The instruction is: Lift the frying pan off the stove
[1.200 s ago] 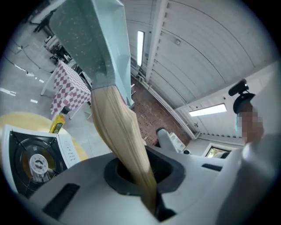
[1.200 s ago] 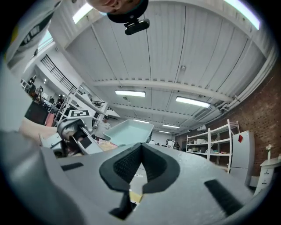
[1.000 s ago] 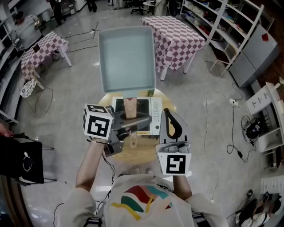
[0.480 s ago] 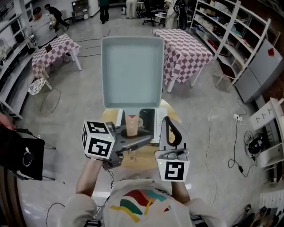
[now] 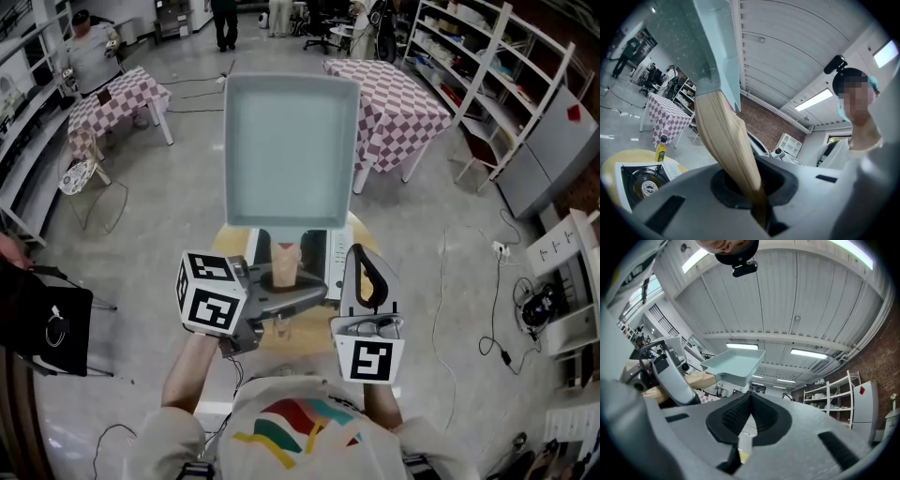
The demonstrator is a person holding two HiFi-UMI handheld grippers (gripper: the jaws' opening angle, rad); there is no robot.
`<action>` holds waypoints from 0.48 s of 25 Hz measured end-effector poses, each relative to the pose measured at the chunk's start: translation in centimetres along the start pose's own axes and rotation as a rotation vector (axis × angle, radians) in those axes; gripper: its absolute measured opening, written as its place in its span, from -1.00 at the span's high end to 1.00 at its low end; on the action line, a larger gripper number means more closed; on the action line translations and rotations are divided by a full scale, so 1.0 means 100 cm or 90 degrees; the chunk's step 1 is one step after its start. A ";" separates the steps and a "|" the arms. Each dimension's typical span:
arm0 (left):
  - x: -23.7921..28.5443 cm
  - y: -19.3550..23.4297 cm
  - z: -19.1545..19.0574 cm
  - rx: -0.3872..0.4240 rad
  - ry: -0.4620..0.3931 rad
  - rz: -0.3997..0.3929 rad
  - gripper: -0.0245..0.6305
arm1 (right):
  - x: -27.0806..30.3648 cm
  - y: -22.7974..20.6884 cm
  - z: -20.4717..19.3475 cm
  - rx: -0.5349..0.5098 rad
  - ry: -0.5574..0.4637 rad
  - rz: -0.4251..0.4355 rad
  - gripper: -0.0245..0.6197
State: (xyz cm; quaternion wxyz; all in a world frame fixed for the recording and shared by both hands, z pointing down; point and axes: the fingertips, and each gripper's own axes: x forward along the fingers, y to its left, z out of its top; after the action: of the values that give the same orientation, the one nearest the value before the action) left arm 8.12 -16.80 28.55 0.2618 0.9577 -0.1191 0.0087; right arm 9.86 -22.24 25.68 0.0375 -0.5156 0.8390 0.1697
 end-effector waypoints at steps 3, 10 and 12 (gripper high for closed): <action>0.004 0.000 0.000 0.002 0.002 0.002 0.90 | -0.004 -0.005 0.001 -0.003 -0.002 -0.003 0.94; 0.004 0.003 0.000 -0.008 0.001 -0.001 0.90 | -0.001 -0.003 0.004 0.010 -0.002 0.007 0.94; 0.003 0.000 -0.002 -0.012 0.000 -0.009 0.90 | -0.002 0.000 0.006 0.011 -0.006 0.010 0.94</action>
State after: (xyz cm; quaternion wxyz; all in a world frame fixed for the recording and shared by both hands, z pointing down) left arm 8.44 -16.73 28.74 0.2709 0.9560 -0.1127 0.0060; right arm 9.90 -21.86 25.19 0.0444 -0.5078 0.8443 0.1654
